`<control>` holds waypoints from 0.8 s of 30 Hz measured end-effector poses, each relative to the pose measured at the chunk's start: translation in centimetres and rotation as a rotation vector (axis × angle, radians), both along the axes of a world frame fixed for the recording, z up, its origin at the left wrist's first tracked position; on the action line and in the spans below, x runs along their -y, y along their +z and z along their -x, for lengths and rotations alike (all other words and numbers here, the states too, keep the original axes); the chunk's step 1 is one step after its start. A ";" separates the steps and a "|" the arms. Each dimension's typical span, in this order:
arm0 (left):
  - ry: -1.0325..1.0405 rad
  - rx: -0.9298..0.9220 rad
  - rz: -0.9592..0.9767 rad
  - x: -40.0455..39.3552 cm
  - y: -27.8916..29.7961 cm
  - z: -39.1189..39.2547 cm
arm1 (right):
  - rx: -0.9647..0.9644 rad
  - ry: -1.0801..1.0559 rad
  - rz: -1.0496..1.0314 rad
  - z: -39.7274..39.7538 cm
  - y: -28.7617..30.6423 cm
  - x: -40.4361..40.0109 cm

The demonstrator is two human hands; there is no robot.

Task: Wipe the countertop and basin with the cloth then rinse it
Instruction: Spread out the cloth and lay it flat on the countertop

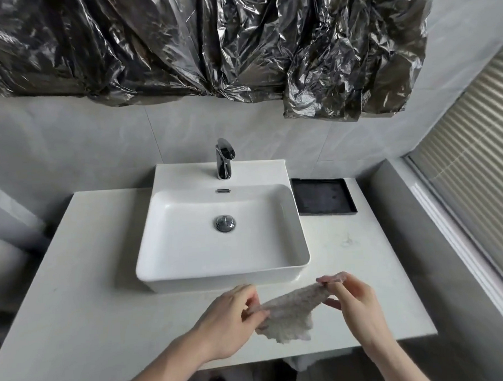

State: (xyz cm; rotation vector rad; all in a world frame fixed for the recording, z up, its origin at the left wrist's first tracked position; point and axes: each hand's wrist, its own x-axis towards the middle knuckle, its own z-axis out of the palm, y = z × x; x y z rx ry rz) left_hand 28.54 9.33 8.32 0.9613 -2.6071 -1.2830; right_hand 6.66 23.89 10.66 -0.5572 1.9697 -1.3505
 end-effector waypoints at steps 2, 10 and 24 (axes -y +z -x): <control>-0.026 0.055 -0.005 0.2 0.3 0.5 | 0.067 0.045 0.020 0.7 -0.4 -0.2; 0.025 0.055 -0.052 -1.0 1.5 7.3 | 0.184 0.454 -0.163 7.5 -0.8 -1.2; 0.151 0.108 -0.199 -3.5 -0.5 19.9 | -0.056 0.446 -0.049 25.0 -1.9 -3.1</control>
